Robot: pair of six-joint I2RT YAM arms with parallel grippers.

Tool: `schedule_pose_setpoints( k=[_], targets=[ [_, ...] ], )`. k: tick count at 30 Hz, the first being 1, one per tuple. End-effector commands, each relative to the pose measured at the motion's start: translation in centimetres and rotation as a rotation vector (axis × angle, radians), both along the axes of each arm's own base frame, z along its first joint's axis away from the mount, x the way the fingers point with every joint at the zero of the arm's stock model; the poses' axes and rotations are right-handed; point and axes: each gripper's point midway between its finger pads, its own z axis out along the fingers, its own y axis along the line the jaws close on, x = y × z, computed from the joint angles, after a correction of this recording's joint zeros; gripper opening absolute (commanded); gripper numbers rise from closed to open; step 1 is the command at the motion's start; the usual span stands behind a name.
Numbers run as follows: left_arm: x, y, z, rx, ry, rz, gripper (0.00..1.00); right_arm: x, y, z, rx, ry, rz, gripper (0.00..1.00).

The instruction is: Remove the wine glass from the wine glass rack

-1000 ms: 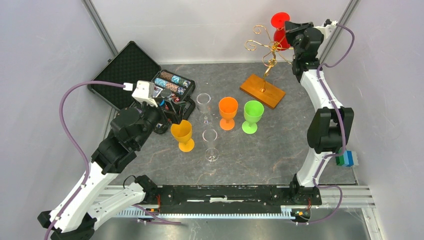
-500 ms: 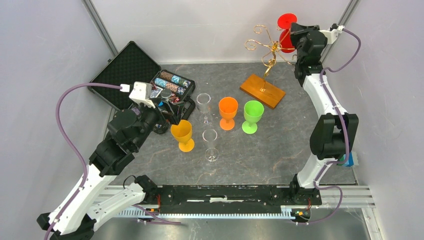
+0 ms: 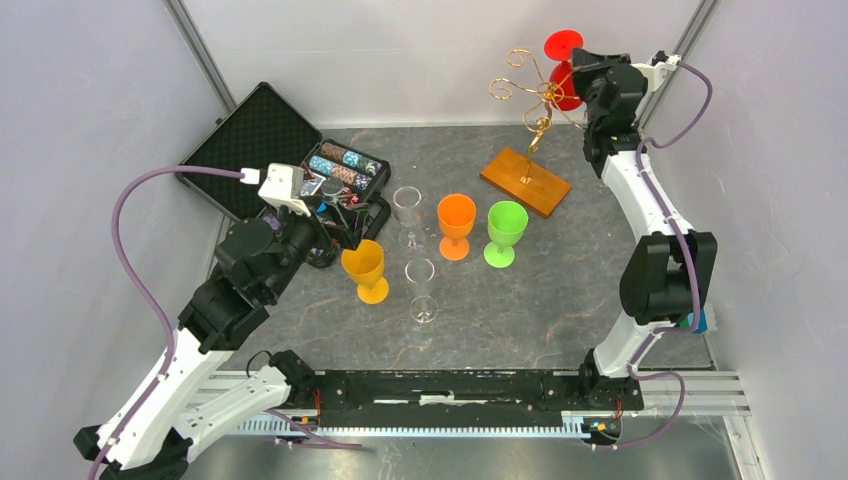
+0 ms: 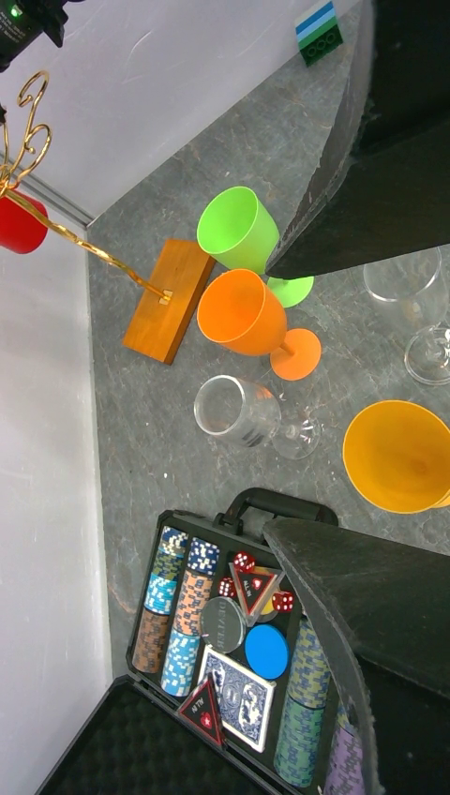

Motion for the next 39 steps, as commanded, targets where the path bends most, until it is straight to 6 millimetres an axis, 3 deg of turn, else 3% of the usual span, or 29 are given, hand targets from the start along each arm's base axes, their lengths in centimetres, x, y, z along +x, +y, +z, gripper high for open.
schedule_pose_setpoints(
  k=[1, 7, 11, 19, 29, 33, 39],
  targets=[
    [0.0, 0.1, 0.6, -0.028, -0.011, 0.010, 1.00, -0.8, 1.6, 4.3, 0.024, -0.125, 0.068, 0.00],
    [0.0, 0.2, 0.6, -0.028, -0.011, 0.013, 1.00, 0.4, 2.8, 5.1, 0.026, -0.181, 0.128, 0.00],
    [0.0, 0.2, 0.6, -0.027, -0.010, 0.017, 1.00, 1.4, 3.8, 4.2, 0.058, -0.177, 0.180, 0.00],
    [0.1, 0.3, 0.4, -0.020, -0.009, 0.021, 1.00, 1.7, 4.5, 4.7, 0.052, -0.232, 0.211, 0.00],
    [0.1, 0.2, 0.5, -0.023, -0.006, 0.018, 1.00, 1.0, 6.0, 9.1, 0.002, -0.433, 0.297, 0.00],
    [0.1, 0.1, 0.5, -0.026, -0.005, 0.015, 1.00, -1.0, 7.1, 12.8, -0.069, -0.596, 0.357, 0.00],
    [0.2, -0.4, 0.4, -0.037, 0.001, -0.003, 1.00, -4.1, 8.0, 16.0, -0.101, -0.709, 0.415, 0.00]
  ],
)
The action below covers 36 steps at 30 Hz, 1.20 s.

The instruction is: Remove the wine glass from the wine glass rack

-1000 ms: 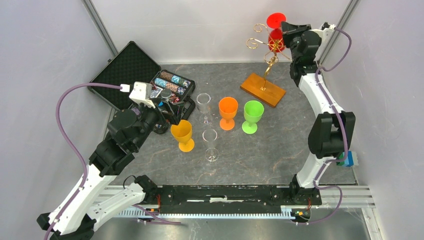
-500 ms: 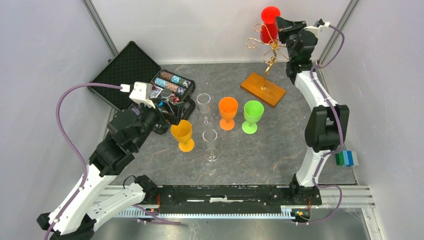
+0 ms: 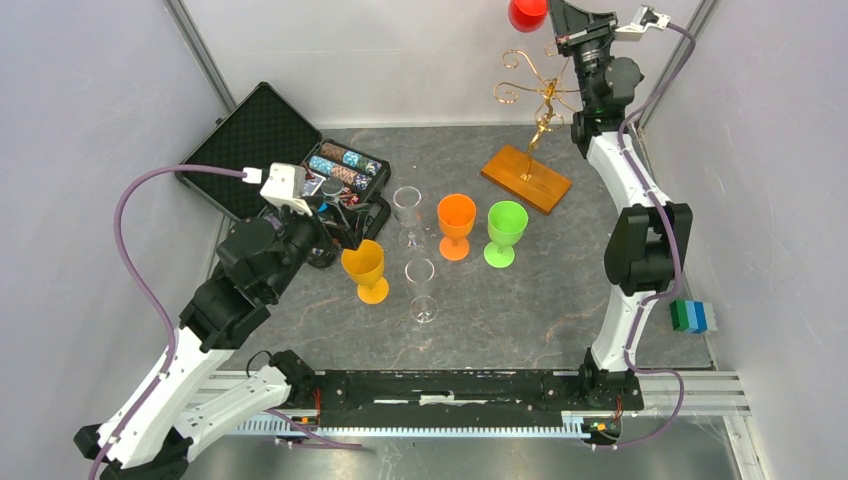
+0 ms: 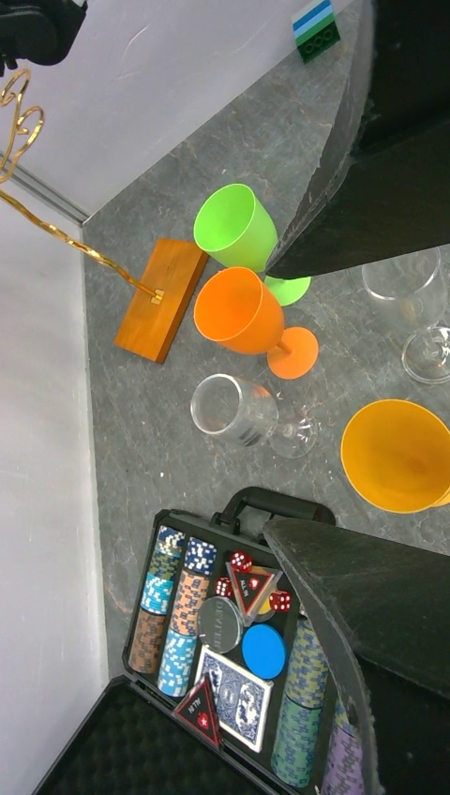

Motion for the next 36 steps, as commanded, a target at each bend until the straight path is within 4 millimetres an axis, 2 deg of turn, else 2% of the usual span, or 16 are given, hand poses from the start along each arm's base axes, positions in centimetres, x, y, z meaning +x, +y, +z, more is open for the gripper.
schedule_pose_setpoints(
  k=[1, 6, 8, 12, 15, 16, 19, 22, 24, 26, 32, 36],
  targets=[
    [0.1, -0.5, 0.7, -0.048, -0.005, -0.009, 1.00, -5.4, 0.9, 6.8, -0.034, -0.243, 0.062, 0.00],
    [-0.1, -1.2, 1.2, -0.096, 0.001, -0.036, 1.00, -9.7, 1.2, 8.0, 0.019, -0.290, 0.143, 0.00],
    [-0.2, -2.1, 1.4, -0.131, 0.023, -0.068, 1.00, -12.7, 1.6, 8.6, 0.062, -0.308, 0.217, 0.00],
    [-0.3, -5.6, 0.8, -0.188, 0.085, -0.200, 1.00, -19.9, 1.9, 10.2, 0.138, -0.392, 0.383, 0.00],
    [0.0, -8.2, 0.0, -0.240, 0.139, -0.290, 1.00, -24.4, 2.6, 11.0, 0.104, -0.410, 0.427, 0.00],
    [0.1, -9.1, 0.0, -0.265, 0.152, -0.322, 1.00, -25.2, 2.8, 10.7, 0.090, -0.399, 0.431, 0.00],
    [0.5, -10.8, 1.2, -0.350, 0.162, -0.406, 1.00, -28.6, 3.0, 10.2, 0.061, -0.389, 0.451, 0.00],
    [1.1, -11.4, 3.7, -0.452, 0.144, -0.474, 1.00, -32.0, 3.2, 9.4, 0.056, -0.381, 0.498, 0.00],
    [1.5, -11.6, 5.8, -0.534, 0.122, -0.521, 1.00, -33.7, 3.3, 8.3, 0.060, -0.357, 0.523, 0.00],
    [1.6, -11.9, 7.1, -0.608, 0.130, -0.563, 1.00, -34.9, 3.3, 7.2, 0.061, -0.336, 0.533, 0.00],
    [0.7, -13.9, 8.3, -0.759, 0.188, -0.723, 1.00, -37.8, 3.5, 5.0, 0.034, -0.301, 0.524, 0.00],
    [0.2, -14.4, 8.8, -0.813, 0.207, -0.791, 1.00, -38.1, 3.8, 3.6, 0.014, -0.249, 0.510, 0.00]
  ],
)
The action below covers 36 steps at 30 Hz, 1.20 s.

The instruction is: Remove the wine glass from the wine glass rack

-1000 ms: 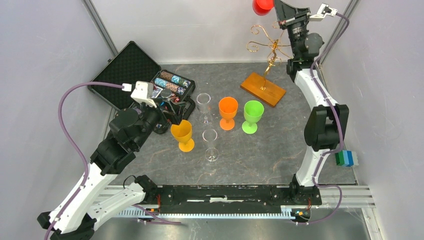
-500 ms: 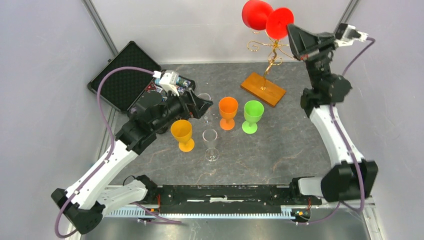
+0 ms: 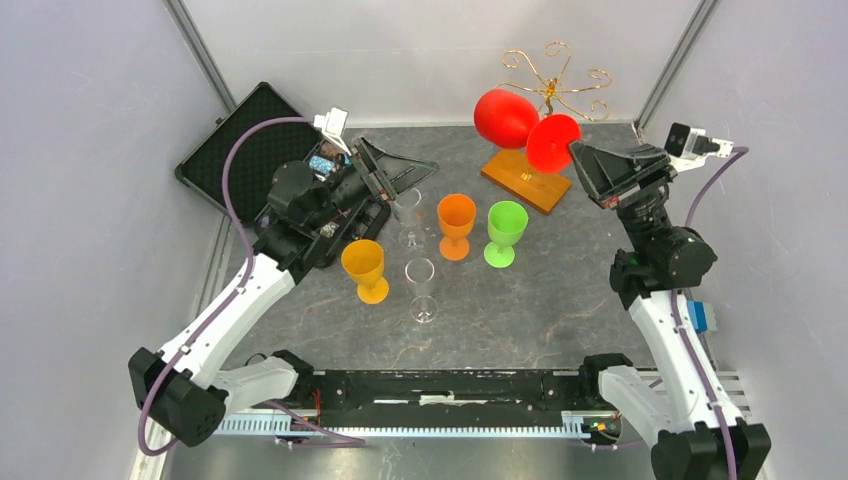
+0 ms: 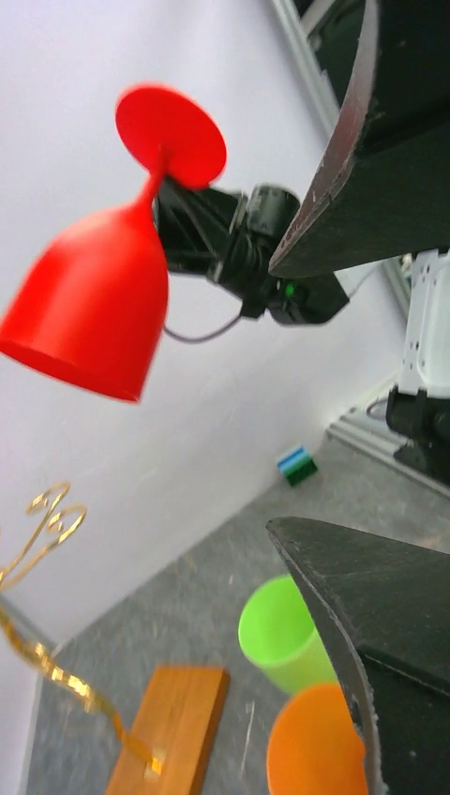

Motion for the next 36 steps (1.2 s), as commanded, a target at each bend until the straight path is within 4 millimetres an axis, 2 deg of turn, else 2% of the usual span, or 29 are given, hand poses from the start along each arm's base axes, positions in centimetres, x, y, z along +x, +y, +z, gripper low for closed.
schedule_pose_setpoints(
  k=[1, 9, 17, 22, 25, 30, 36],
  targets=[
    [-2.5, -0.7, 3.3, -0.149, -0.023, -0.157, 1.00, -1.4, 0.5, -0.8, -0.043, 0.010, 0.000, 0.00],
    [-2.4, -1.9, 3.6, -0.212, 0.023, -0.271, 1.00, -3.3, 1.3, -1.3, -0.027, 0.028, 0.150, 0.00],
    [-1.1, -3.2, 4.4, -0.241, 0.012, -0.326, 0.97, -3.7, 2.2, -2.2, -0.043, 0.064, 0.190, 0.00],
    [-0.9, -3.3, 4.7, -0.251, 0.007, -0.328, 0.91, -2.0, 3.1, -4.4, -0.088, 0.165, 0.174, 0.00],
    [-1.5, -3.2, 5.1, -0.272, 0.008, -0.358, 0.84, -1.4, 3.4, -5.4, -0.082, 0.194, 0.182, 0.00],
    [-4.1, -1.8, 7.1, -0.373, 0.008, -0.435, 0.69, 0.0, 3.7, -6.7, -0.087, 0.233, 0.141, 0.00],
    [-6.1, -0.7, 8.2, -0.377, -0.016, -0.441, 0.57, 1.9, 3.5, -8.7, -0.092, 0.293, 0.069, 0.00]
  ],
)
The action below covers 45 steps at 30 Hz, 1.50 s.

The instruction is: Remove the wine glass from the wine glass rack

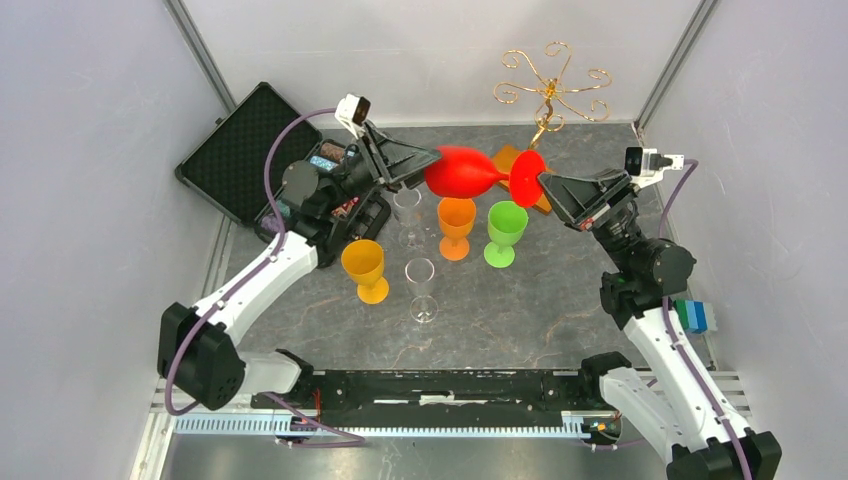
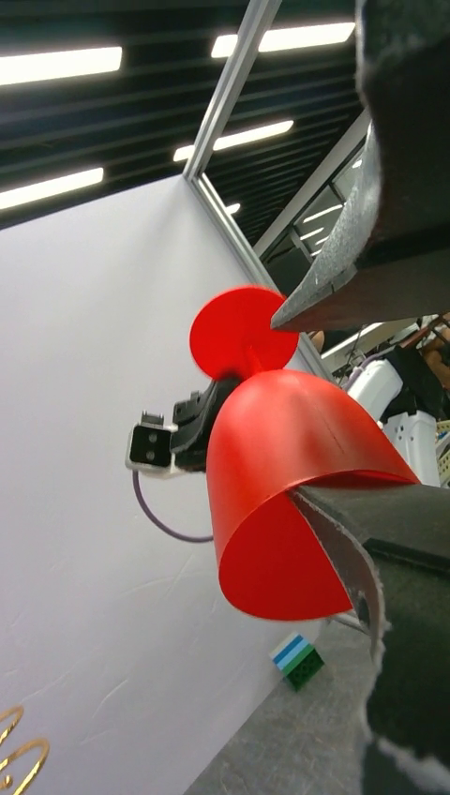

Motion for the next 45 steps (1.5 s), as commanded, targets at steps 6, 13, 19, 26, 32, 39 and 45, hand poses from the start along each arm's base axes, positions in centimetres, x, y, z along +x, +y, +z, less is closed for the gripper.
schedule_pose_setpoints(
  k=[6, 13, 19, 26, 32, 39, 45],
  targets=[
    [-5.9, 2.2, 4.5, -0.084, -0.131, -0.090, 0.41, 4.2, 0.0, -5.1, -0.057, 0.143, -0.111, 0.00],
    [-7.0, 2.5, 4.8, -0.079, -0.163, -0.115, 0.25, 4.8, -0.4, -7.0, -0.053, 0.190, -0.142, 0.00],
    [-6.6, 2.1, 3.8, -0.020, -0.177, -0.084, 0.02, 5.0, -0.7, -7.1, -0.067, 0.183, -0.180, 0.00],
    [-5.6, 1.8, 2.4, 0.075, -0.207, -0.005, 0.02, 5.6, -0.8, -7.1, -0.153, 0.155, -0.250, 0.14],
    [-4.0, 1.7, -0.2, 0.248, -0.234, 0.102, 0.02, 6.9, -1.7, -7.8, -0.346, 0.124, -0.409, 0.48],
    [-4.5, 0.1, -5.5, 0.551, -0.271, 0.150, 0.02, 7.6, -4.3, -9.3, -0.548, 0.124, -0.617, 0.53],
    [-6.6, -2.2, -10.5, 0.827, -0.326, 0.112, 0.02, 7.2, -7.3, -10.0, -0.644, 0.152, -0.781, 0.53]
  ],
)
